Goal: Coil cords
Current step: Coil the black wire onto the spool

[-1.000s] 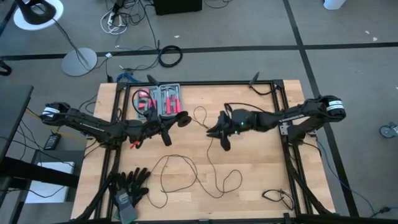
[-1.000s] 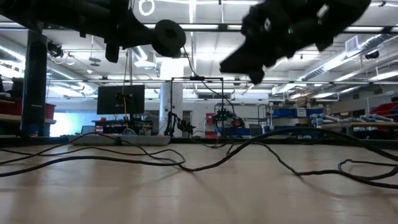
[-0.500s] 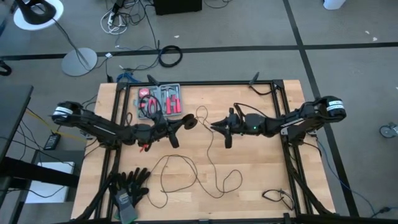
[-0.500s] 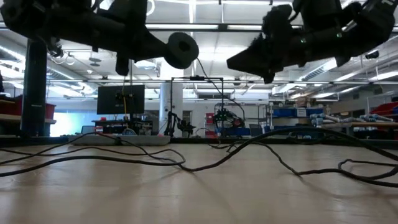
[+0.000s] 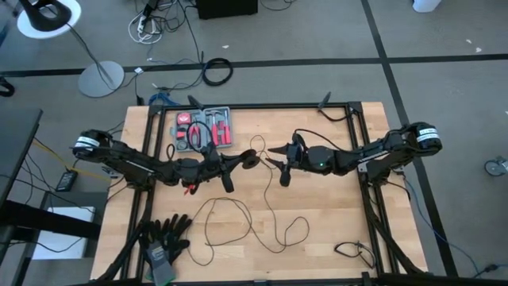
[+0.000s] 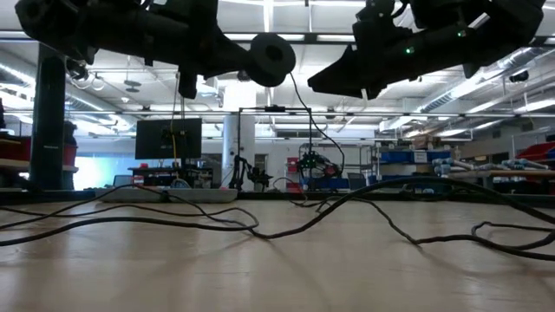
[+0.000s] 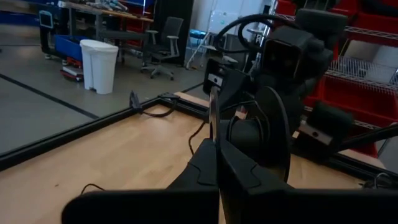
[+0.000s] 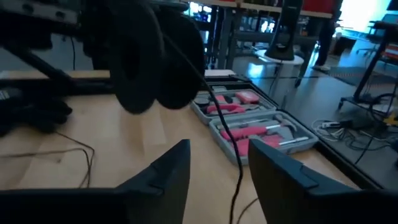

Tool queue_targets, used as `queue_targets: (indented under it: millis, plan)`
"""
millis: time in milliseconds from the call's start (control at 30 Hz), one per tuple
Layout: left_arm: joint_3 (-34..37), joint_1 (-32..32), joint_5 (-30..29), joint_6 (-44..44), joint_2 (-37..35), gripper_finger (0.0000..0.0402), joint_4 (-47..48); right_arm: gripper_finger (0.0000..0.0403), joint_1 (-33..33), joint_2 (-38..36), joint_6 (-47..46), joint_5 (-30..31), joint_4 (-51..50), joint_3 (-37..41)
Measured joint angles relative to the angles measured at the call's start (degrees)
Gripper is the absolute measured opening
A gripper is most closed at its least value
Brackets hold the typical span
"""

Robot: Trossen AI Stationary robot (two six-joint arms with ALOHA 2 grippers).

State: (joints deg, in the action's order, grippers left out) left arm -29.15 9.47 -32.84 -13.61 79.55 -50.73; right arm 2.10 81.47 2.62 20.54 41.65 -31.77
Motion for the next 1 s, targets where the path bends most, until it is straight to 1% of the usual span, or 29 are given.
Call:
queue_targets:
  millis: [167, 233, 367, 467, 633, 800, 1000]
  plan:
    - [0.0, -0.1, 0.1, 0.0, 0.0, 0.0, -1.4, 0.0167, -1.5, 0.0, 0.4, 0.0, -1.9, 0.0]
    - [0.0, -0.2, 0.1, 0.0, 0.0, 0.0, -2.2, 0.0165, -2.3, 0.0, -0.2, 0.0, -3.6, 0.0]
    - [-0.9, -0.6, 0.1, 0.2, 0.0, 0.0, -1.9, 0.016, -3.2, 1.3, -3.2, -1.0, -3.4, 0.0]
    - [-2.0, -0.7, 0.1, 1.5, 0.0, 0.0, -0.4, 0.016, -3.2, 4.4, -3.9, -2.7, -0.7, -0.9]
    - [-2.9, -0.8, 0.2, 1.6, -0.1, 0.0, 1.3, 0.0157, -3.1, 11.0, -3.7, -2.1, -0.7, -4.7]
    - [-2.8, -0.8, 0.0, 1.5, -0.1, 0.0, 3.3, 0.0127, -2.6, 12.8, -4.5, 0.0, -0.8, -5.9]
    - [-2.9, -0.8, 0.1, 1.6, -0.2, 0.0, 5.0, 0.0082, -0.9, 9.4, -4.3, 1.4, -4.9, -5.9]
